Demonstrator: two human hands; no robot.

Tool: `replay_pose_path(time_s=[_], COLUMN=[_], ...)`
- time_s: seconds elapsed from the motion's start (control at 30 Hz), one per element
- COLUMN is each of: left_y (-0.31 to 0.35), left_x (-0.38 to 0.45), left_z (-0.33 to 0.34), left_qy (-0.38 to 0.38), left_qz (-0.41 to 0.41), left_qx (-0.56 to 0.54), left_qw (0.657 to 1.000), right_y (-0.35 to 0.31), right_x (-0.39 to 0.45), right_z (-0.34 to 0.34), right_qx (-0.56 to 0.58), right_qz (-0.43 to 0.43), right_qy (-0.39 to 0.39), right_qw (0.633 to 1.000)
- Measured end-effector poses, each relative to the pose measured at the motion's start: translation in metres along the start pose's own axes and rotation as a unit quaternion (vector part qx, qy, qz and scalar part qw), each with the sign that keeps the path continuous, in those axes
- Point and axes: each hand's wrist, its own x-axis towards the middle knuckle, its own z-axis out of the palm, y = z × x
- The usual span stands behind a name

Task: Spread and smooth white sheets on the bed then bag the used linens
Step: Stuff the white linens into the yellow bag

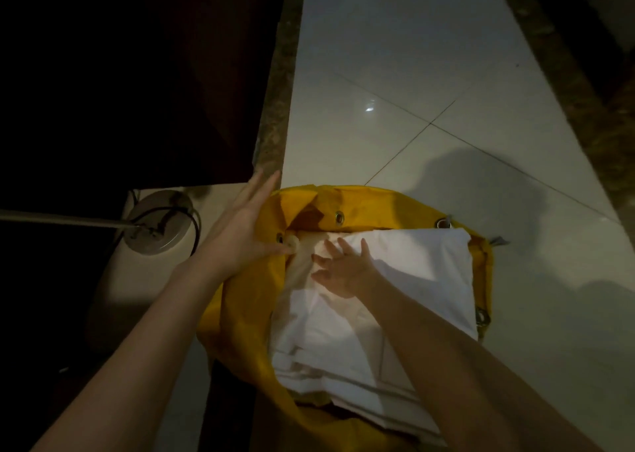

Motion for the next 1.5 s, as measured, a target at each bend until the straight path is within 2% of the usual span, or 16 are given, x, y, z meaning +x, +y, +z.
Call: replay_pose_path(time_s=[0.1, 0.17, 0.23, 0.37, 0.43, 0.47, 0.57, 0.67, 0.77, 0.87, 0.97, 1.07, 1.23, 1.33, 1.43, 1.5], left_y=[0.019, 0.039, 0.064, 0.107, 0.116, 0.120, 0.136, 0.156, 0.168, 0.168, 0.158, 0.148, 0.124, 0.082, 0.049, 0.055], left_x=[0.017, 0.030, 0.045, 0.067, 0.078, 0.083, 0.093, 0.101, 0.110, 0.113, 0.111, 0.103, 0.090, 0.083, 0.073, 0.074], left_z=[0.007, 0.017, 0.033, 0.082, 0.103, 0.111, 0.131, 0.153, 0.175, 0.192, 0.204, 0.203, 0.188, 0.166, 0.157, 0.169], left_qy=[0.035, 0.074, 0.080, -0.075, -0.151, -0.173, -0.207, -0.239, -0.196, -0.152, -0.145, -0.143, -0.136, -0.116, -0.074, -0.042], left_qz=[0.042, 0.107, 0.165, 0.233, 0.216, 0.207, 0.192, 0.184, 0.164, 0.139, 0.127, 0.107, 0.073, -0.007, -0.083, -0.064], left_qx=[0.089, 0.084, 0.039, -0.012, -0.015, -0.010, -0.020, -0.021, 0.028, 0.073, 0.065, 0.051, 0.079, 0.078, 0.025, 0.022], left_qw=[0.995, 0.988, 0.982, 0.969, 0.964, 0.963, 0.959, 0.953, 0.966, 0.976, 0.979, 0.983, 0.985, 0.990, 0.993, 0.997], right_y=[0.008, 0.023, 0.051, 0.106, 0.127, 0.133, 0.139, 0.141, 0.147, 0.155, 0.167, 0.174, 0.174, 0.176, 0.183, 0.184], right_x=[-0.031, -0.052, -0.072, -0.110, -0.123, -0.131, -0.143, -0.146, -0.148, -0.144, -0.135, -0.122, -0.105, -0.105, -0.110, -0.111], right_z=[0.014, 0.025, 0.038, 0.046, 0.048, 0.051, 0.058, 0.057, 0.059, 0.064, 0.066, 0.067, 0.071, 0.072, 0.071, 0.067], right_qx=[0.024, 0.037, 0.066, 0.146, 0.184, 0.241, 0.477, 0.569, 0.608, 0.587, 0.620, 0.645, 0.628, 0.625, 0.613, 0.603], right_qz=[-0.019, -0.008, 0.017, 0.049, 0.106, 0.137, 0.139, 0.146, 0.151, 0.232, 0.299, 0.308, 0.269, 0.259, 0.255, 0.260], right_qy=[0.076, 0.176, 0.277, 0.370, 0.356, 0.335, 0.318, 0.326, 0.356, 0.414, 0.394, 0.341, 0.359, 0.371, 0.368, 0.369], right_qw=[0.997, 0.984, 0.959, 0.916, 0.910, 0.901, 0.807, 0.741, 0.693, 0.656, 0.610, 0.610, 0.636, 0.636, 0.651, 0.657])
